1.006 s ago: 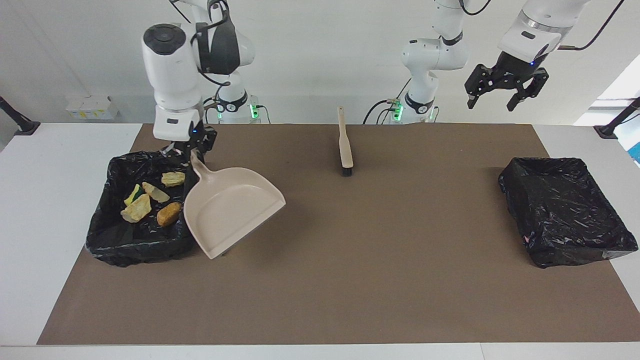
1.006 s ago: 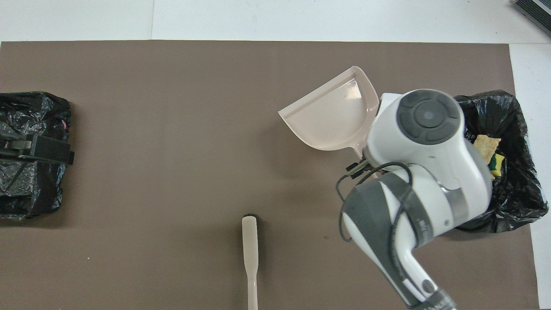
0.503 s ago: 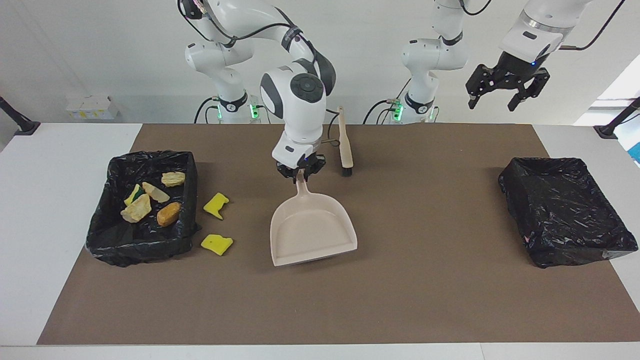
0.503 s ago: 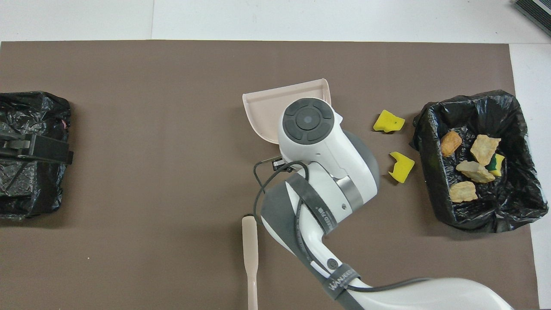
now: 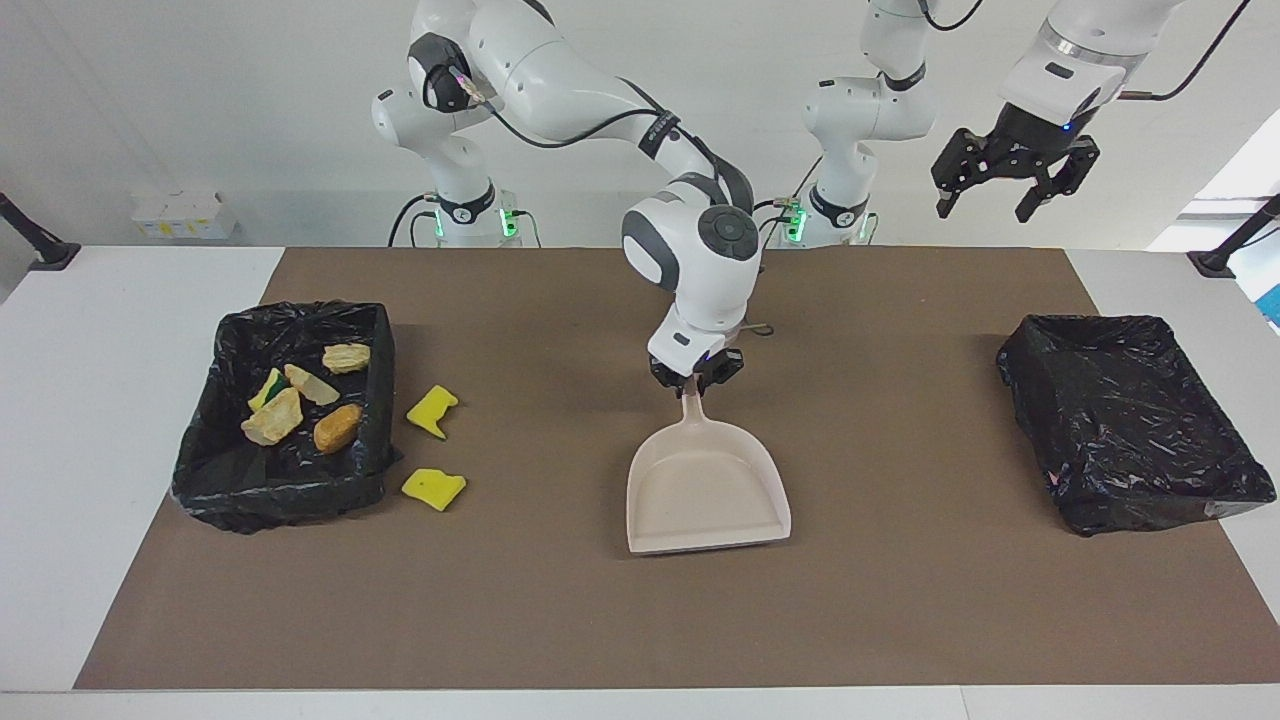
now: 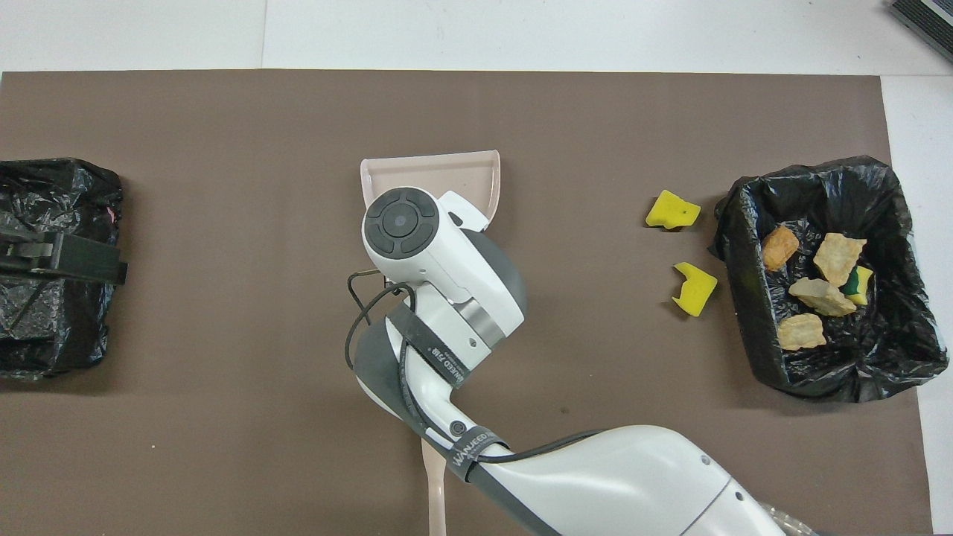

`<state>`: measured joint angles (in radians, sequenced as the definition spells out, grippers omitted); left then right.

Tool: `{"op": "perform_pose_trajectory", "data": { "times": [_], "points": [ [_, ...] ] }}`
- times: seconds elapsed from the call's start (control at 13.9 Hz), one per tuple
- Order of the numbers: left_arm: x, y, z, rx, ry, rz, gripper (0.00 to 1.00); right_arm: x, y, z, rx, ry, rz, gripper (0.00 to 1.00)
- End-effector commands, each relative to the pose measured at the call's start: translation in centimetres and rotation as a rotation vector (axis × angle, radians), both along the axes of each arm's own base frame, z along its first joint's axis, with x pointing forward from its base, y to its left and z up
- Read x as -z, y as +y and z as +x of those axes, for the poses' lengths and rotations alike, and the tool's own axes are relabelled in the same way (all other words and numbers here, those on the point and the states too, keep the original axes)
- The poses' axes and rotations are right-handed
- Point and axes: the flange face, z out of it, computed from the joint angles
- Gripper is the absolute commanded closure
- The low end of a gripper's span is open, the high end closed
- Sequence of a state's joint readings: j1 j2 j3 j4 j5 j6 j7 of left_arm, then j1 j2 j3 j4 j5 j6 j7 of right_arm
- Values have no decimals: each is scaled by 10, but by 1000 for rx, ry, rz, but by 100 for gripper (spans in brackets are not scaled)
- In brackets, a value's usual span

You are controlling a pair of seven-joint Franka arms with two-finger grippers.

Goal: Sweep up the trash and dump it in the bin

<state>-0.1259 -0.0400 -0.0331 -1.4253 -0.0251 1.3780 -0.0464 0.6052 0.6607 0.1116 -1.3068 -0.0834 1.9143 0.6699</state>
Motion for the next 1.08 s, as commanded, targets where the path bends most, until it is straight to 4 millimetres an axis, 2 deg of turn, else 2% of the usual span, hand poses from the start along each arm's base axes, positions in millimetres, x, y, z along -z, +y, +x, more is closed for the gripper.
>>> {"op": "perform_pose_trajectory", "data": {
  "times": [0.0,0.07,0.14,0.29,0.5,0.79,1.01],
  "points": [
    [-5,3,-3,5,4,5,0,-3,2,8,43,0,17,96],
    [-5,3,-3,5,4,5,0,-8,0,6,42,-5,8,1],
    [-5,3,-3,5,4,5,0,-17,-3,7,45,-14,15,0],
    [-5,3,-3,5,4,5,0,-48,-26,18,68,-36,34,0],
    [-5,3,-3,5,4,5,0,-63,-31,-3,62,17,5,0],
    [-5,3,-3,5,4,5,0,-65,-23,-52,87,143,65,0],
    [-5,3,-3,5,4,5,0,-55,-17,-99,154,242,76,0]
  ]
}}
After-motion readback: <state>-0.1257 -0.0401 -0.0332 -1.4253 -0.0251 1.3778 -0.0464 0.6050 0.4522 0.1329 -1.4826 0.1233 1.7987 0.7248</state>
